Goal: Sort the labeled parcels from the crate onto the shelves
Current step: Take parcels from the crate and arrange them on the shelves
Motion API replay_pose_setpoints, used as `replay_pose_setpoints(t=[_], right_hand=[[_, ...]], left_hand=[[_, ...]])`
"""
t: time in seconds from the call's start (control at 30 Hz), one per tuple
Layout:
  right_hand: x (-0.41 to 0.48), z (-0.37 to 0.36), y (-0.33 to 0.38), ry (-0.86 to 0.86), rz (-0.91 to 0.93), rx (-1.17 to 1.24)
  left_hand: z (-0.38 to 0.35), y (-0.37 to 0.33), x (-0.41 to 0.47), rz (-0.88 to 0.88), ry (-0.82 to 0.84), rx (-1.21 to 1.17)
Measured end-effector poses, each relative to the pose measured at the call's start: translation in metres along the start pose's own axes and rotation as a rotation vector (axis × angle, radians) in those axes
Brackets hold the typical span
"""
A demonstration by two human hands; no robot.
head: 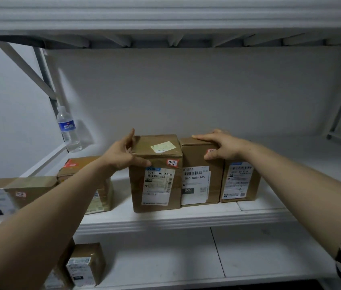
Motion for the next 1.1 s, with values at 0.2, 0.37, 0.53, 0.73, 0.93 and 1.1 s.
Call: replay_pose_setpoints(t=[0.2,0.37,0.53,0.73,0.93,1.1], right_hand=[[-0.003,0.0,0.003,0.008,0.005,0.015],[-0.003,0.002,0.006,0.012,-0.007,0.029],[-0.002,0.002,0.005,0.025,-0.029,0.034],[-0.004,0.003,0.007,0.037,-0.069,0.03],[-0.008,0.003,0.009,-0.068,-0.128,0.125],[-0.011,0.004,-0.004,-0.245,-0.218,0.214]], left_hand=[[-0.022,0.053,-0.015,0.075,-0.003,-0.208],[-0.047,0.078,-0.017,0.141,-0.087,-0.165],[-0.045,0.082,-0.01,0.165,-0.09,-0.13],[-0.047,0.081,-0.006,0.166,-0.085,-0.12],[-0.051,0.085,-0.005,0.186,-0.099,-0.151],[-0.053,0.088,-0.006,0.187,-0.097,-0.147]])
Point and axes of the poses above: each hand's wrist, its own x-axis towards the middle knuckle, its own z-axis out of the back of the hand, y = z × x, the point moved 1 cm from there along x, towards the middle knuckle, and after that the axes turned 2 degrees about -x, right-handed, at the moved point
